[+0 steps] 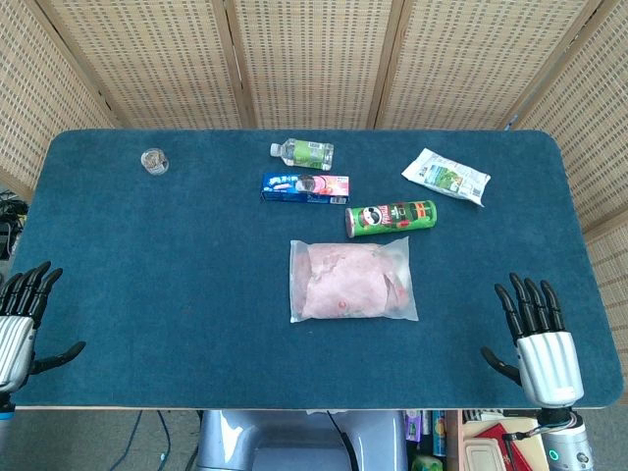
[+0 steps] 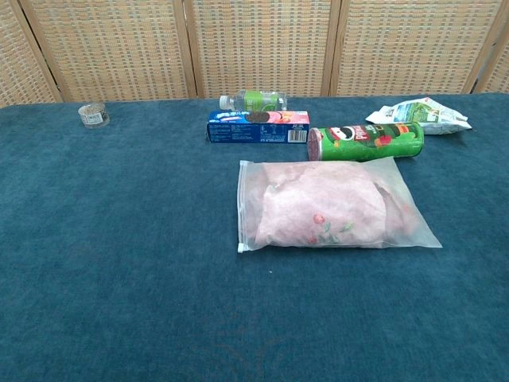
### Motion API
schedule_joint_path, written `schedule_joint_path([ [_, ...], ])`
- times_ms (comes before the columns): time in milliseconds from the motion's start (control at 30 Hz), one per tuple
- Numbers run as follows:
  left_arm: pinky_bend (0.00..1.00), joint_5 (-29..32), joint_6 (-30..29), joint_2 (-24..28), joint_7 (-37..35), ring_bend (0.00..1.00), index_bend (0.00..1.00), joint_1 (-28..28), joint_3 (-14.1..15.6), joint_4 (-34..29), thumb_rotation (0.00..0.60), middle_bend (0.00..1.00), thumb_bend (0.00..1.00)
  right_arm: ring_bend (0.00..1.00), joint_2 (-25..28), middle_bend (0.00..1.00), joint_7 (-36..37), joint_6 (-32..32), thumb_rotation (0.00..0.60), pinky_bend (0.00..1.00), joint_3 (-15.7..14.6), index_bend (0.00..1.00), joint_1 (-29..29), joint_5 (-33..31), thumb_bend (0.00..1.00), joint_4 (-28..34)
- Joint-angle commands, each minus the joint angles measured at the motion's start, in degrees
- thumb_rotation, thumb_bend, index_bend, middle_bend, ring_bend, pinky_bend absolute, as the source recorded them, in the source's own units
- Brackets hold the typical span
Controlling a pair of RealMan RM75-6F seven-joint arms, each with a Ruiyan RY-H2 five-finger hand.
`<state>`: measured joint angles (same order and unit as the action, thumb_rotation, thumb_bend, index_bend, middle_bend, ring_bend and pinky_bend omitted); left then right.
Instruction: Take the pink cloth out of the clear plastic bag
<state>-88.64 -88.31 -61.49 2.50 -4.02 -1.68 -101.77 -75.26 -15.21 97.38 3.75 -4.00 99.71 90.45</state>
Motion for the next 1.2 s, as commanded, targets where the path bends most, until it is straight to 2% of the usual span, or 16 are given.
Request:
schedule_joint_path([
  [33, 0.00, -0.18, -0.16, -0.11, -0.27, 0.00, 0.00, 0.04, -0.05, 0.39, 0.600, 0.00, 0.16, 0.00, 0.31, 0.00, 0.36, -0.51, 0.600, 0.00, -0.25, 0.00, -0.03, -0.03, 0.00, 0.13],
  [233, 0.00, -0.12, -0.14, -0.46, -0.32, 0.00, 0.00, -0.14, -0.39, 0.66, 0.600, 0.00, 0.16, 0.00, 0.75, 0.00, 4.83, -5.58, 0.600, 0.00, -0.51, 0.00, -3.64, 1.37, 0.00, 1.53],
  [367, 0.00, 0.70, 0.80, -0.74, 0.19, 0.00, 0.00, -0.70, -0.84, 0.56, 0.600, 0.00, 0.16, 0.00, 1.72, 0.00, 9.53, -13.98, 0.600, 0.00, 1.33, 0.00, -10.62, 2.18, 0.00, 5.98],
  [433, 0.00, 1.39, 1.44, -0.94, 0.69, 0.00, 0.00, -1.01, -1.08, 0.55, 0.600, 0.00, 0.16, 0.00, 2.22, 0.00, 8.46, -19.89, 0.600, 0.00, 3.33, 0.00, -14.51, 0.11, 0.00, 8.59],
  [600, 0.00, 3.12, 2.47, -1.39, 1.48, 0.00, 0.00, -1.45, -1.66, 0.81, 0.600, 0.00, 0.16, 0.00, -0.33, 0.00, 2.76, -35.29, 0.600, 0.00, 8.01, 0.00, -23.11, -11.66, 0.00, 13.35],
  [733, 0.00, 4.55, 3.65, -1.69, 1.83, 0.00, 0.00, -1.94, -2.03, 1.06, 0.600, 0.00, 0.16, 0.00, -4.75, 0.00, -3.79, -43.04, 0.600, 0.00, 10.41, 0.00, -28.86, -21.21, 0.00, 11.97],
  [1000, 0.00, 7.94, 6.72, -3.20, 4.48, 0.00, 0.00, -3.48, -2.87, 2.01, 0.600, 0.00, 0.16, 0.00, -15.89, 0.00, -16.13, -46.42, 0.600, 0.00, 13.54, 0.00, -37.34, -38.02, 0.00, 2.43],
  [1200, 0.00, 9.44, 7.67, -3.68, 5.24, 0.00, 0.00, -4.06, -3.34, 2.19, 0.600, 0.00, 0.16, 0.00, -18.65, 0.00, -20.86, -47.53, 0.600, 0.00, 13.91, 0.00, -41.57, -45.81, 0.00, -1.12],
])
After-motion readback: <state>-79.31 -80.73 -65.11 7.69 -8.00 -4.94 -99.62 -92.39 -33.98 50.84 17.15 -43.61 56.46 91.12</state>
